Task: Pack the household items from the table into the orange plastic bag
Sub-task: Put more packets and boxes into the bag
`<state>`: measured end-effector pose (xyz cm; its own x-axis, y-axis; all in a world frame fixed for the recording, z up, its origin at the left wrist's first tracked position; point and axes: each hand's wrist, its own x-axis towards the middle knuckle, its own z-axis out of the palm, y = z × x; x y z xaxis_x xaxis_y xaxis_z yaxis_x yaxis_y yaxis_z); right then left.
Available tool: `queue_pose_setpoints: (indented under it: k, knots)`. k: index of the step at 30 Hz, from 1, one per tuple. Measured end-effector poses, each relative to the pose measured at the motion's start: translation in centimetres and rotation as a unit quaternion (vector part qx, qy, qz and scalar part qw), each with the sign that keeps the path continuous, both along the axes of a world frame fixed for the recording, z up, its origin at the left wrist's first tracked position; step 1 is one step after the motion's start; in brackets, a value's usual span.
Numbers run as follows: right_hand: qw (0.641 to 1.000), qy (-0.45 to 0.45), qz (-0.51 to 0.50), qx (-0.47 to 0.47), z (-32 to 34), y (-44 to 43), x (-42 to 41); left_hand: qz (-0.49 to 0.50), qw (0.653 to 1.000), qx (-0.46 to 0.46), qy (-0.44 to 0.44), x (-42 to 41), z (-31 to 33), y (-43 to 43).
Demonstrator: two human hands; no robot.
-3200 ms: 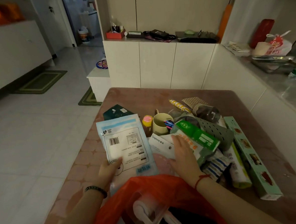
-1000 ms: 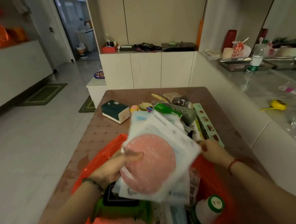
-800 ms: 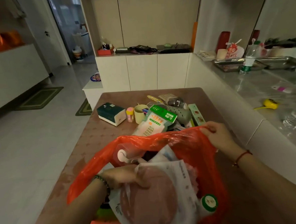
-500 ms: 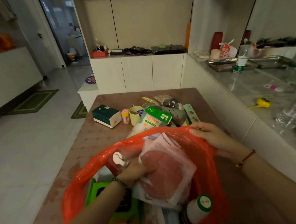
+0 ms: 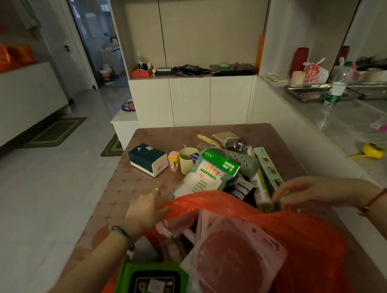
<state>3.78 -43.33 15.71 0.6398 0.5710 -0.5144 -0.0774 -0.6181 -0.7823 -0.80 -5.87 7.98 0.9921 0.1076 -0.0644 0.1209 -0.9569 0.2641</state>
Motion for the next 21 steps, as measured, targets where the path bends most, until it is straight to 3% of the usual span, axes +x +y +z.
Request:
queue_pose_setpoints:
  k: [3, 6, 12, 15, 21]
  knots:
    - [0.992, -0.054, -0.118, 0.009, -0.5, 2.3, 4.0, -0.052, 0.997, -0.052, 0.025, 0.8, -0.3, 1.0]
    - [0.971, -0.121, -0.206, -0.028, -2.6, 7.1, 8.1, -0.095, 0.973, -0.206, 0.035, 1.8, 0.2, 0.9]
    - [0.934, -0.2, -0.254, -0.153, -8.7, 14.4, 13.0, -0.082, 0.929, -0.361, 0.026, 4.4, 0.4, 2.1]
    - [0.915, -0.232, -0.251, -0.212, -11.1, 15.0, 13.5, -0.049, 0.938, -0.342, 0.016, 5.8, -0.6, 3.0]
    - [0.931, -0.293, -0.212, -0.037, -9.3, 15.4, 12.7, -0.006, 0.933, -0.36, 0.023, 8.1, -2.6, 3.2]
